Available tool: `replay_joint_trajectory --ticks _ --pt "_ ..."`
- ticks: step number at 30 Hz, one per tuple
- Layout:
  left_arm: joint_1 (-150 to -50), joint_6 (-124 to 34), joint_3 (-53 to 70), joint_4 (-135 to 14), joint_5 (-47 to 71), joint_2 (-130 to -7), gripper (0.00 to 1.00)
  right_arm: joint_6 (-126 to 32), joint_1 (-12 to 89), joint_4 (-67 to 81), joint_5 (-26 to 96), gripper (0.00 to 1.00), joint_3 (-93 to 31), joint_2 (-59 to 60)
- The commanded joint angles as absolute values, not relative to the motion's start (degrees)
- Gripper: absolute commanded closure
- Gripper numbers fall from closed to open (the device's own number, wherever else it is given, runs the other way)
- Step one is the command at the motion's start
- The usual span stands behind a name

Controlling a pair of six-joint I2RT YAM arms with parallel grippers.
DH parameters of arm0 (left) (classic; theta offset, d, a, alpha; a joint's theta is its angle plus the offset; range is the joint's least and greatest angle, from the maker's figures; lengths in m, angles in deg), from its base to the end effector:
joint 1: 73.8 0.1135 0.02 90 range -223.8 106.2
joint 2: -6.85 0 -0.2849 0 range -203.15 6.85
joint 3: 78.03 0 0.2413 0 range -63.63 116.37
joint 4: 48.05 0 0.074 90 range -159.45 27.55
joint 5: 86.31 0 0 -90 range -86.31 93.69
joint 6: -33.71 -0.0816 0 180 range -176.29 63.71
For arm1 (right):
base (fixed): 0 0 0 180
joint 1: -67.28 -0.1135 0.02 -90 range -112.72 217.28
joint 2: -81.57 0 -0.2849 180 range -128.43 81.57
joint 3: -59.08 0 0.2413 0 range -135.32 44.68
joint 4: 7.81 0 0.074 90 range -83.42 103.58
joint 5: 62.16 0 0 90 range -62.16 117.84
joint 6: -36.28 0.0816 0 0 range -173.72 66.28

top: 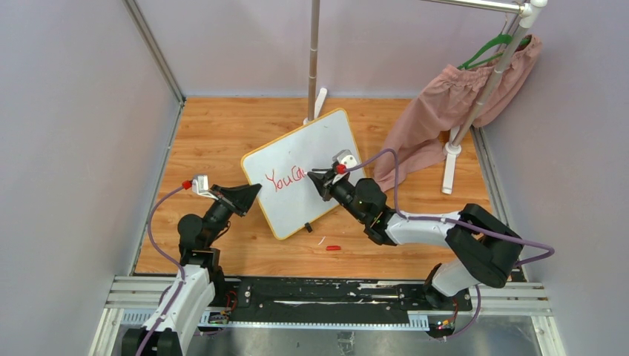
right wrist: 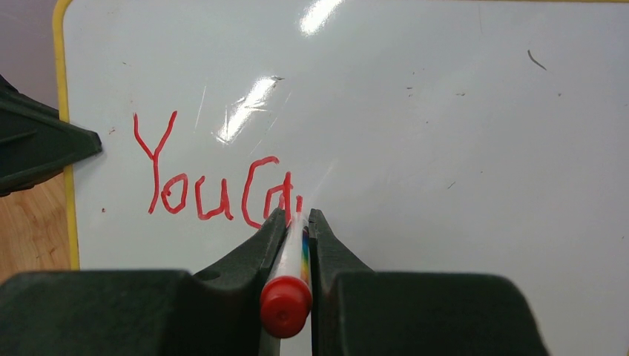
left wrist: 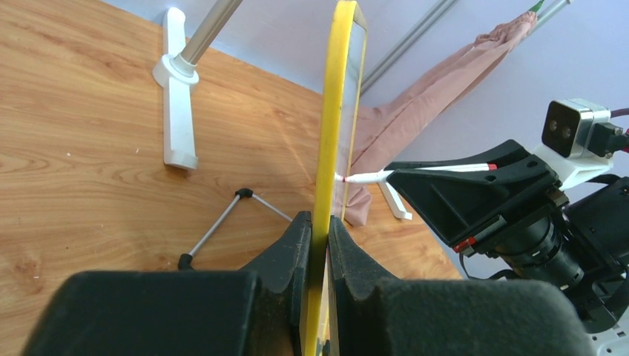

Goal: Write a sentence on the whiteboard

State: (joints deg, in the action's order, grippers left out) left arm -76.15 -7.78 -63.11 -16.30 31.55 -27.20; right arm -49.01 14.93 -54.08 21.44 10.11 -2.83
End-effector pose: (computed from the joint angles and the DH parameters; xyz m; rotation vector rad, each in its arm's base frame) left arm 0.1528 -0.0444 0.2259 -0.1494 1.4531 -1.0607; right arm 0.2156 0.2645 0.2863 -0.4859 1.3387 0.7511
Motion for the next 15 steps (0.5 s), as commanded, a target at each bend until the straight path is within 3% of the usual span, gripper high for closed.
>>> replay_joint_trajectory --ticks 1,15 --pt "-76.0 -7.93 -72.1 -14.9 30.31 -26.68 1.0 -47.79 14.96 -55.32 22.04 1.0 12.25 -3.16" --pt "-76.06 -7.87 -72.15 -14.9 30.48 -26.64 1.0 -49.37 14.89 -54.61 21.77 1.0 8.7 -3.21"
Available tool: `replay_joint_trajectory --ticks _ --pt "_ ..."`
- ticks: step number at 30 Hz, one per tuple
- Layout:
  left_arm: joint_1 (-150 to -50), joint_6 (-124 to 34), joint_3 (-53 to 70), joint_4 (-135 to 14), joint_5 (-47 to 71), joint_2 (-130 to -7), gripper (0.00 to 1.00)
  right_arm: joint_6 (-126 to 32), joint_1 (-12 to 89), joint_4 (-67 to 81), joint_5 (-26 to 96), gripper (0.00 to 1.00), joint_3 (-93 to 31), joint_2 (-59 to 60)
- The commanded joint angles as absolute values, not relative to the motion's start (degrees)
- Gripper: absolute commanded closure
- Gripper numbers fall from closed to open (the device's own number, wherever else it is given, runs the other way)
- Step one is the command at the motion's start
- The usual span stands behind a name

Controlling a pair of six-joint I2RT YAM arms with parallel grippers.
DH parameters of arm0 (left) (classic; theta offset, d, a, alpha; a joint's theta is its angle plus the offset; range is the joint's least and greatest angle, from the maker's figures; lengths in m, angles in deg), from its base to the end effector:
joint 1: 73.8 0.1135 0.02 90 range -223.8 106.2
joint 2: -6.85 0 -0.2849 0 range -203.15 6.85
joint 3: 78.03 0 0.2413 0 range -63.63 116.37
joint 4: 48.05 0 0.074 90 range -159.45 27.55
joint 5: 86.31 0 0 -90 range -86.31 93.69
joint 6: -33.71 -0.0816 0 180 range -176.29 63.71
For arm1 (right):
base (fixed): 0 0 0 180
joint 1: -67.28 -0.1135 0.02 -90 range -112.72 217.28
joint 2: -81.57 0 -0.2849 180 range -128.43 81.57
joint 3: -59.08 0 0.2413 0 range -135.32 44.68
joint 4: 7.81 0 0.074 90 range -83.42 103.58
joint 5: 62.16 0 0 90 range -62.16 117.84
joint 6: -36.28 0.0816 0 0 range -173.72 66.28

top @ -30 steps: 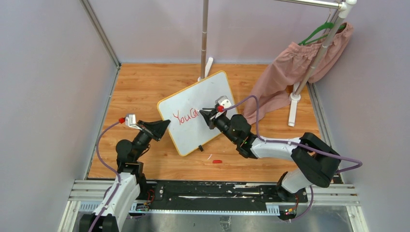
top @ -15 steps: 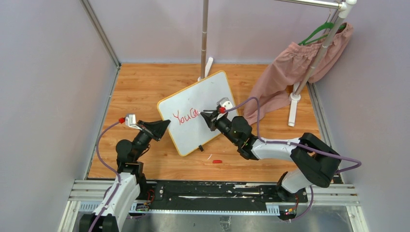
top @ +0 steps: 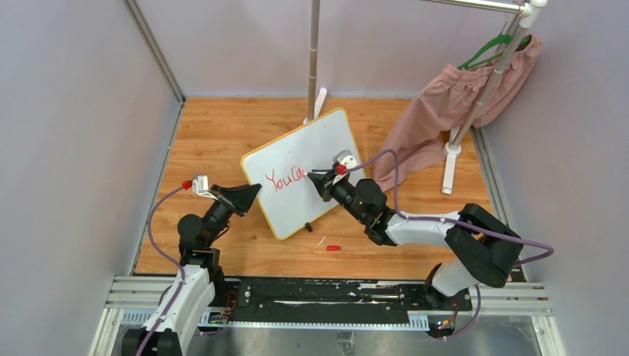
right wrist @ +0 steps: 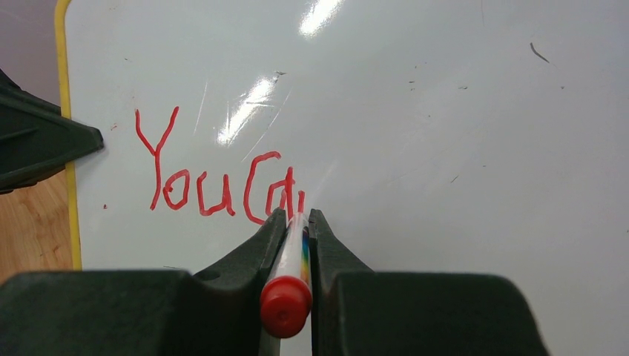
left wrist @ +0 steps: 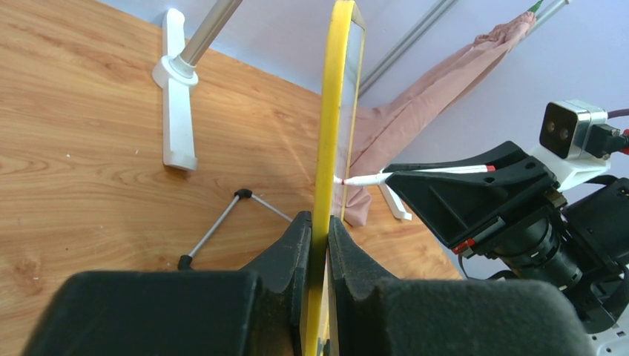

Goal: Write a sentence on the whiteboard

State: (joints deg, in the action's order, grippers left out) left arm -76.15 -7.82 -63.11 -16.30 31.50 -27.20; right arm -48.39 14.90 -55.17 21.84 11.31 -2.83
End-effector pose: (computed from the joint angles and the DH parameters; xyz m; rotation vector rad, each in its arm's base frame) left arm 0.1529 -0.0444 0.2259 -0.1497 1.4527 -1.0596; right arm 0.2133 0.2627 0.2820 -0.4860 1.3423 0.7647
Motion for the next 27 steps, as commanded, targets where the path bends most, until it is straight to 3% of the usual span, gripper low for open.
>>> replay_joint_trajectory --ticks 1,27 --pt "-76.08 -7.86 -72.1 -14.9 30.42 -26.57 1.0 -49.43 14.98 -54.59 21.77 1.0 8.39 -3.32" --pt "-76.06 -8.12 -72.15 -14.9 30.5 -26.77 1.0 -49.94 17.27 -53.71 20.47 1.0 8.4 -2.63"
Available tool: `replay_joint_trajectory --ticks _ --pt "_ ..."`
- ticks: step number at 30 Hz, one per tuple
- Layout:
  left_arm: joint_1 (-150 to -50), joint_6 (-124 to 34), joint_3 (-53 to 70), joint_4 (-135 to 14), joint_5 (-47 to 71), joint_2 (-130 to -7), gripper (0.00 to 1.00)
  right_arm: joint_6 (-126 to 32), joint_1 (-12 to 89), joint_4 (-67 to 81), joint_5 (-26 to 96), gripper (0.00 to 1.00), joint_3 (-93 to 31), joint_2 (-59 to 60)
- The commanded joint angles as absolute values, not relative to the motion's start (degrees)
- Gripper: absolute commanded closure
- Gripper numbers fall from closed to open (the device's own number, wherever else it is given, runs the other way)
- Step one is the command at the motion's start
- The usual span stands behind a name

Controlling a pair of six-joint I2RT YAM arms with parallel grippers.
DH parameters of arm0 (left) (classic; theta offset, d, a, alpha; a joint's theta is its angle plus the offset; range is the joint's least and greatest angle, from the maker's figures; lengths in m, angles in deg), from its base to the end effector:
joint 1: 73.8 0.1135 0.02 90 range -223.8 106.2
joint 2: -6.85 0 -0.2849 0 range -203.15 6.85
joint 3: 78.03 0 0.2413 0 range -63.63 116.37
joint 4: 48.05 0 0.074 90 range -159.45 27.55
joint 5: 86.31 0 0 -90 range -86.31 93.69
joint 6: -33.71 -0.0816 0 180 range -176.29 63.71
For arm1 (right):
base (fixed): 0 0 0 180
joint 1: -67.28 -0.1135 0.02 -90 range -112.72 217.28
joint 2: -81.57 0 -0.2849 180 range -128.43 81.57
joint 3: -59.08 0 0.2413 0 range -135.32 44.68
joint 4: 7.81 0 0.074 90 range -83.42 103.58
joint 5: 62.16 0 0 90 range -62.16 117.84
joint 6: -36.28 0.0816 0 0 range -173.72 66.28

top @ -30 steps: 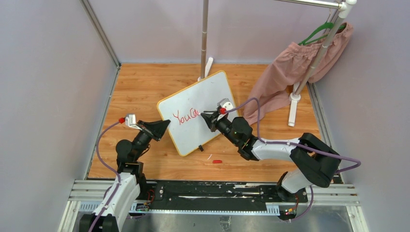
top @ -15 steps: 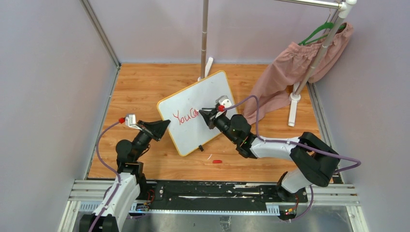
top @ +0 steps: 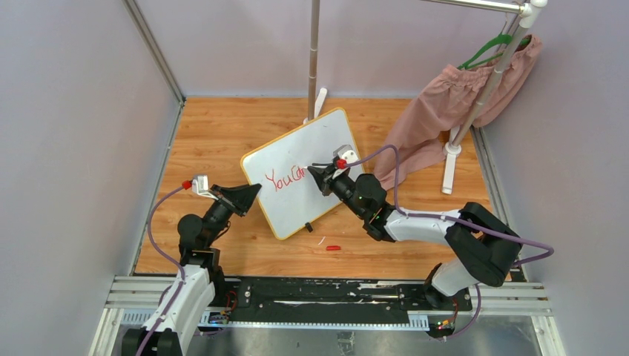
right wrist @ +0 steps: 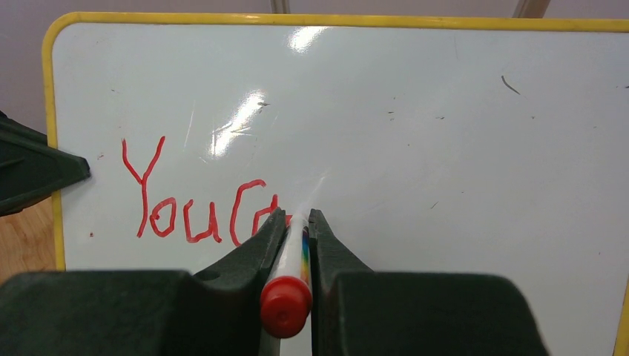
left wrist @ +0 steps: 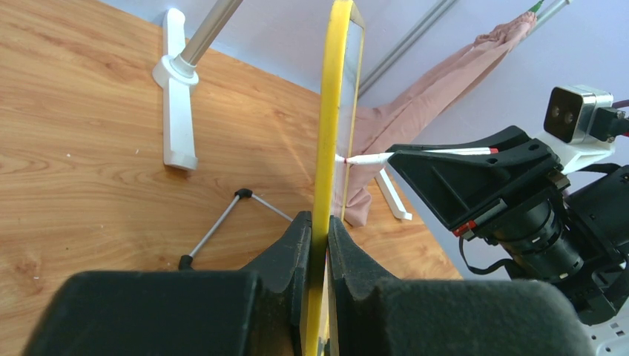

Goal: Write a sentence on the whiteboard

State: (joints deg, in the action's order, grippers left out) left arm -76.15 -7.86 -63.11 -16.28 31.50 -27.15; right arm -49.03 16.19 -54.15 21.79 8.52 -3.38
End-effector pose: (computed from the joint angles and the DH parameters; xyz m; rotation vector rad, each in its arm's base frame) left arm 0.1528 -0.0444 0.2260 -0.1485 1.4516 -1.0590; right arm 0.2239 0.2637 0.2931 -0.4676 1.3227 0.7426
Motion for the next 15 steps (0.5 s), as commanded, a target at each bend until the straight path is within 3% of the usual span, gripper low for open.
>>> replay_joint_trajectory --ticks 1,15 --pt "-76.06 -8.08 -72.15 -14.9 30.5 -26.77 1.0 -49.89 17.3 -53.75 20.35 1.0 8.57 -2.57" --pt "-76.07 -8.04 -72.15 -14.9 30.41 -26.68 1.0 -48.27 17.36 -54.5 20.98 1.0 12.37 -1.4"
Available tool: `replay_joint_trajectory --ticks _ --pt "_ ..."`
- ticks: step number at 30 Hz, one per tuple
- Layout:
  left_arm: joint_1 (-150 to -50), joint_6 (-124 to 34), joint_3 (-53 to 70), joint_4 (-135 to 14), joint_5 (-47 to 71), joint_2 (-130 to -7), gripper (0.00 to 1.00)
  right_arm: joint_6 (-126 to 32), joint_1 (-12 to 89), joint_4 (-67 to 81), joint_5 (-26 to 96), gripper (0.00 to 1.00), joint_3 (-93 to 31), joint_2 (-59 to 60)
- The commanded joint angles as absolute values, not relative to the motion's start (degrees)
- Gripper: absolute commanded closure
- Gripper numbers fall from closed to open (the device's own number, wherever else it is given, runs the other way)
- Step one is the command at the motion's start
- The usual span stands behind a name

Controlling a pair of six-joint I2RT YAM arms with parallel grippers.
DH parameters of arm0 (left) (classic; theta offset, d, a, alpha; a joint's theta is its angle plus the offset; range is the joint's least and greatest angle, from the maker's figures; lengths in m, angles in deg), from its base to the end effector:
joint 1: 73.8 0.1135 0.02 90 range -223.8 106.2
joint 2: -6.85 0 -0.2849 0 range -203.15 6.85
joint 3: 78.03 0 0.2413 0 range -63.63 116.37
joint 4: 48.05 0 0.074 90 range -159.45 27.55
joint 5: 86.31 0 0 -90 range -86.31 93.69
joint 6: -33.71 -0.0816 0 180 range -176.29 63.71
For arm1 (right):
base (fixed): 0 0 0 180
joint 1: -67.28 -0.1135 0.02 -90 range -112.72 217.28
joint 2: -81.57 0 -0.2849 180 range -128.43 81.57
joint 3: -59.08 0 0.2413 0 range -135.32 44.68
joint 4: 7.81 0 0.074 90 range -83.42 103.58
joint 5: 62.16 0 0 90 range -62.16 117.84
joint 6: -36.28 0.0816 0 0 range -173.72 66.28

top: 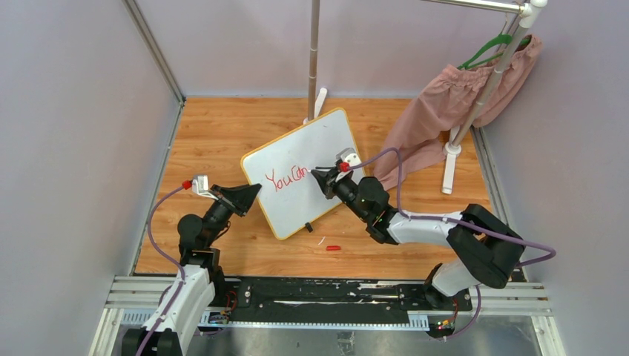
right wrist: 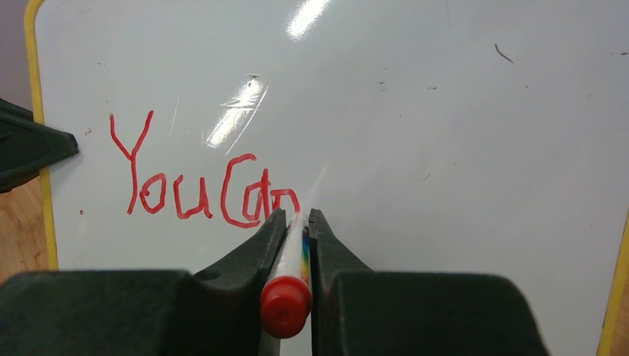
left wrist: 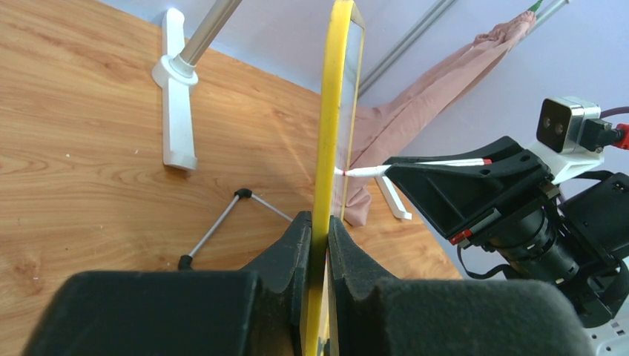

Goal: Write a sentence on the whiteboard

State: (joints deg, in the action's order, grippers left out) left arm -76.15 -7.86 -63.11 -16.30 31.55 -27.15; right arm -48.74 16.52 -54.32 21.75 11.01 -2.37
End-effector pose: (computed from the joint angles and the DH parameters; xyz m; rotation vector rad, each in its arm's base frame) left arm 0.1527 -0.0444 0.2260 -0.1480 1.4522 -1.0595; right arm 0.2205 0.2563 0.2841 -0.4694 1.3464 0.7349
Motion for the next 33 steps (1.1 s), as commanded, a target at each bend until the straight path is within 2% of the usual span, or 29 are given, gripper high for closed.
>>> replay_joint_trajectory --ticks 1,15,33 --pt "-76.04 -8.04 -72.15 -14.9 30.41 -26.68 1.0 -48.25 17.35 -54.51 20.93 1.0 12.48 -1.4" --pt "-76.0 -8.2 -72.11 -14.9 30.27 -26.67 1.0 -49.22 18.38 -52.79 18.95 1.0 12.57 4.73" --pt "-76.02 -8.3 -72.15 -14.98 30.41 -26.72 1.0 -47.99 19.82 -53.07 20.72 1.0 10.26 0.69"
